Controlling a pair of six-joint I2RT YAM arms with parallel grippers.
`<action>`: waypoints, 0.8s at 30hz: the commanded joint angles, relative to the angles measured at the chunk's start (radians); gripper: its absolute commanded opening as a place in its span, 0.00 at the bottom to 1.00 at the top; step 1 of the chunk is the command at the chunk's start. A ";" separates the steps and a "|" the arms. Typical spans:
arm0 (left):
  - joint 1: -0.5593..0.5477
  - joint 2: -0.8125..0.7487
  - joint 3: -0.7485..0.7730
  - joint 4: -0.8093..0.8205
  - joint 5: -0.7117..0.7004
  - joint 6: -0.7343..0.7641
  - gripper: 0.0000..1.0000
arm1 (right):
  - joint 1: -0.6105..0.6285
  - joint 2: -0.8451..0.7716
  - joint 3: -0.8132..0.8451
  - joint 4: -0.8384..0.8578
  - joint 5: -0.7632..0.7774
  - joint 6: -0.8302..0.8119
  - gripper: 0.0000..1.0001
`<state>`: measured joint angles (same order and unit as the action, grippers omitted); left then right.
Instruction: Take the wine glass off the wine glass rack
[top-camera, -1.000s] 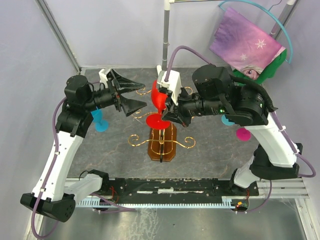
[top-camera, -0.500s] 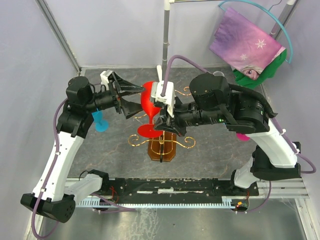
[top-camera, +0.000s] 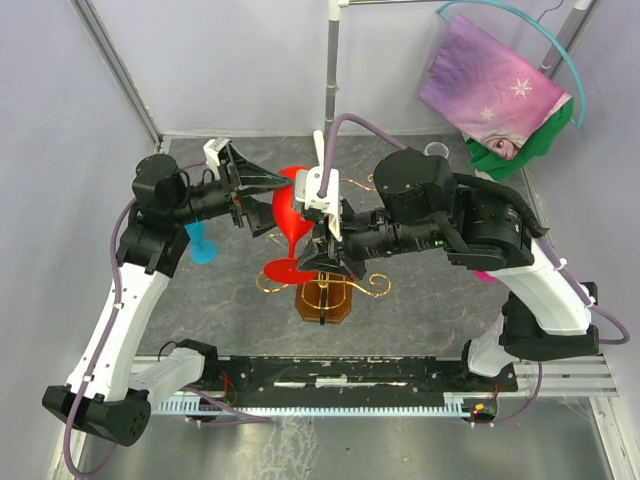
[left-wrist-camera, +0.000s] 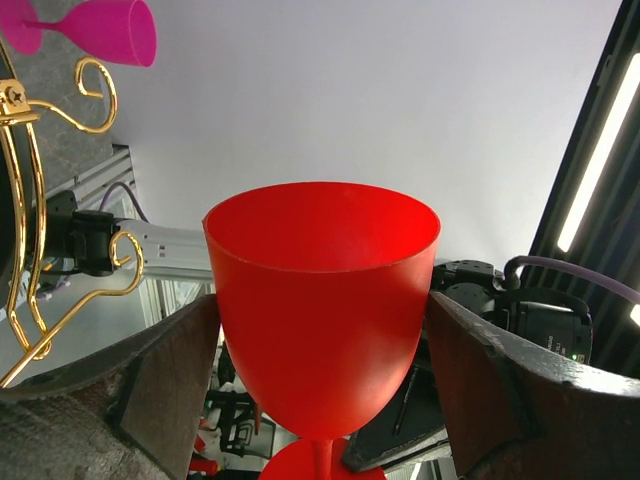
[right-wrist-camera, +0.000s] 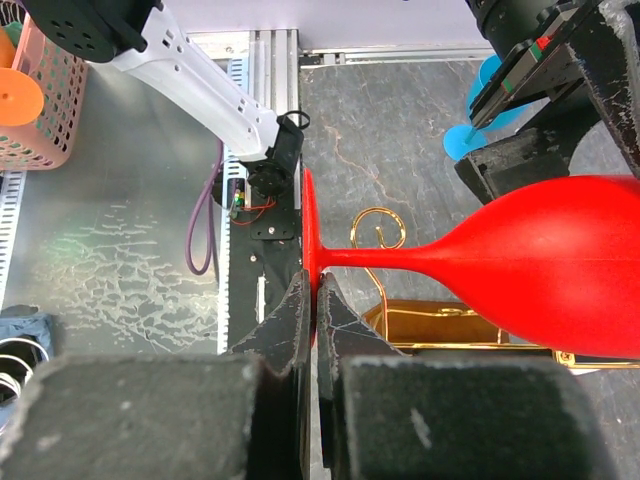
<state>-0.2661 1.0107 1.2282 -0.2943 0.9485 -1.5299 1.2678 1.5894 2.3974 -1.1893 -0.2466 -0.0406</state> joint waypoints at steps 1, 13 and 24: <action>-0.002 -0.015 -0.025 0.123 0.058 -0.063 0.87 | 0.016 0.006 0.032 0.052 -0.066 0.025 0.01; -0.001 -0.011 -0.021 0.172 0.108 -0.094 0.98 | 0.016 0.006 0.034 0.051 -0.073 0.031 0.01; -0.002 -0.008 -0.017 0.161 0.134 -0.075 0.98 | 0.017 0.018 0.042 0.060 -0.104 0.039 0.01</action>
<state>-0.2649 1.0096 1.1988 -0.1883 1.0298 -1.5753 1.2701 1.5909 2.4020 -1.1881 -0.2920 -0.0185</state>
